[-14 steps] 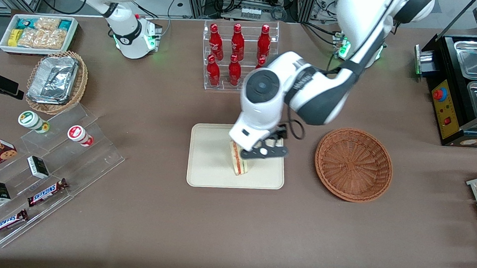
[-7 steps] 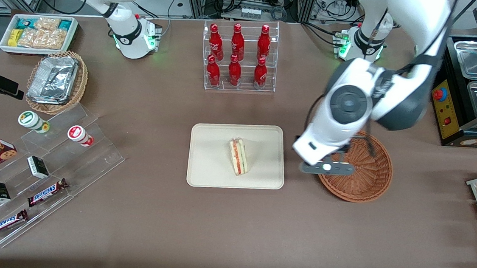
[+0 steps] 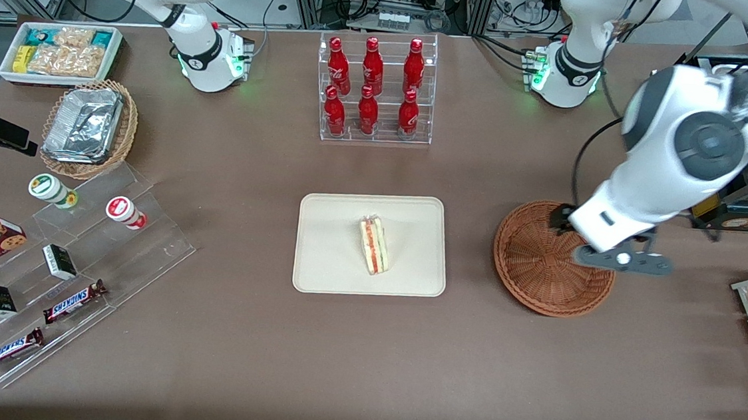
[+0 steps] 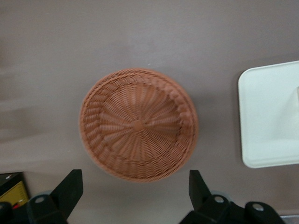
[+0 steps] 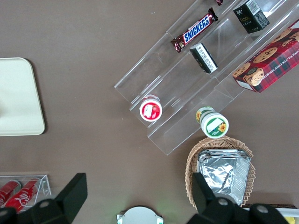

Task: Place sandwich from basket to tray

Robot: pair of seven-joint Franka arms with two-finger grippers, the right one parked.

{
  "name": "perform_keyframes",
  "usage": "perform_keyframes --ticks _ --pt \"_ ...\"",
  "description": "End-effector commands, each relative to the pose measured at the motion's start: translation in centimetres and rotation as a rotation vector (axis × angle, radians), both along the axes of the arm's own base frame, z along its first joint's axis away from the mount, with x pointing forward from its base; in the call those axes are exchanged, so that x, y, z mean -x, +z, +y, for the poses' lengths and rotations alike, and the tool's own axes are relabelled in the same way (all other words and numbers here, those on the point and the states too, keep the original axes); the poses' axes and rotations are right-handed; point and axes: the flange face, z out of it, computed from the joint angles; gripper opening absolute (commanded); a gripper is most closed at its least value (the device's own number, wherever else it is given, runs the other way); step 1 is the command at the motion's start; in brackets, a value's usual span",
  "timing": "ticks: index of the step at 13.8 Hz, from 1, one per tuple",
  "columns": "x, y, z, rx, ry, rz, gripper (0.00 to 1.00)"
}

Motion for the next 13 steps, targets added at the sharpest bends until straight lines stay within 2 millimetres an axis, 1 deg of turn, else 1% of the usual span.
perform_keyframes --ticks 1,2,3,4,6,7,8,12,13 --pt "2.2 2.7 3.3 0.034 0.005 0.028 1.0" --pt "2.7 4.0 4.9 0.068 0.007 0.035 1.0" --pt "3.3 5.2 7.0 0.077 -0.011 0.046 1.0" --pt "4.0 6.3 8.5 0.076 -0.033 0.061 1.0" --pt "5.2 8.5 12.3 0.073 0.024 0.05 1.0" --pt "5.8 9.8 13.4 0.071 0.043 0.056 1.0" --pt "6.2 10.6 13.8 0.063 0.054 0.071 1.0" --pt "6.9 11.4 14.0 0.053 0.064 0.075 1.0" --pt "7.0 11.5 14.5 0.056 0.075 0.075 1.0"
